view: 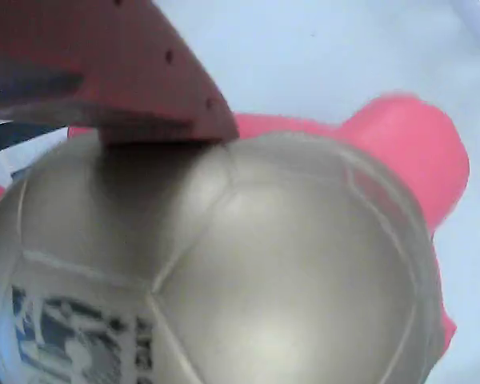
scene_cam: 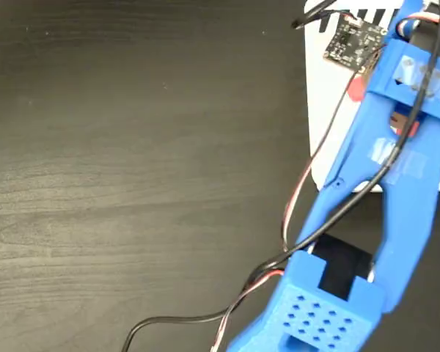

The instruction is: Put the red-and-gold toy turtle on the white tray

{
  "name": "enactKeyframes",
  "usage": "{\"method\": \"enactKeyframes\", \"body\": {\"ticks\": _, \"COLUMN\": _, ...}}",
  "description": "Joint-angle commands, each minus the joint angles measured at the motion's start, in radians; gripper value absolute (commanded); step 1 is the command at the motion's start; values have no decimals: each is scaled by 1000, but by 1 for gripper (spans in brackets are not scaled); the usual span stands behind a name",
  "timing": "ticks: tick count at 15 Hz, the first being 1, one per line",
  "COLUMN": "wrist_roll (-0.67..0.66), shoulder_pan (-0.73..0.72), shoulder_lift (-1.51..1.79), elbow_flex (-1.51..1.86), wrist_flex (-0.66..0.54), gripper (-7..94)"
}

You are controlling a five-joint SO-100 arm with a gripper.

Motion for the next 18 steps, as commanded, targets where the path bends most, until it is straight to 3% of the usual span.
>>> {"method": "enactKeyframes", "body": {"ticks": 1, "wrist_roll": 5, "shoulder_pan": -12, "shoulder_lift": 46, "elbow_flex": -21, "wrist_flex": -2, "gripper": 52}}
{"method": "enactKeyframes", "body": {"ticks": 2, "wrist_roll": 5, "shoulder_pan": -17, "shoulder_lift": 46, "elbow_flex": -9, "wrist_flex": -6, "gripper": 57}}
{"method": "enactKeyframes", "body": {"ticks": 9, "wrist_roll": 12, "shoulder_pan": -37, "shoulder_lift": 75, "elbow_flex": 34, "wrist_flex": -12, "gripper": 56}}
{"method": "enactKeyframes", "body": {"ticks": 10, "wrist_roll": 20, "shoulder_pan": -43, "shoulder_lift": 95, "elbow_flex": 37, "wrist_flex": -20, "gripper": 44}}
{"method": "enactKeyframes", "body": {"ticks": 12, "wrist_roll": 51, "shoulder_pan": -63, "shoulder_lift": 173, "elbow_flex": 40, "wrist_flex": -61, "gripper": 9}}
{"method": "enactKeyframes", "body": {"ticks": 13, "wrist_roll": 61, "shoulder_pan": -83, "shoulder_lift": 225, "elbow_flex": 43, "wrist_flex": -83, "gripper": 0}}
{"method": "enactKeyframes", "body": {"ticks": 15, "wrist_roll": 89, "shoulder_pan": -152, "shoulder_lift": 344, "elbow_flex": 100, "wrist_flex": -147, "gripper": 0}}
{"method": "enactKeyframes", "body": {"ticks": 18, "wrist_roll": 124, "shoulder_pan": -321, "shoulder_lift": 574, "elbow_flex": 403, "wrist_flex": -433, "gripper": 0}}
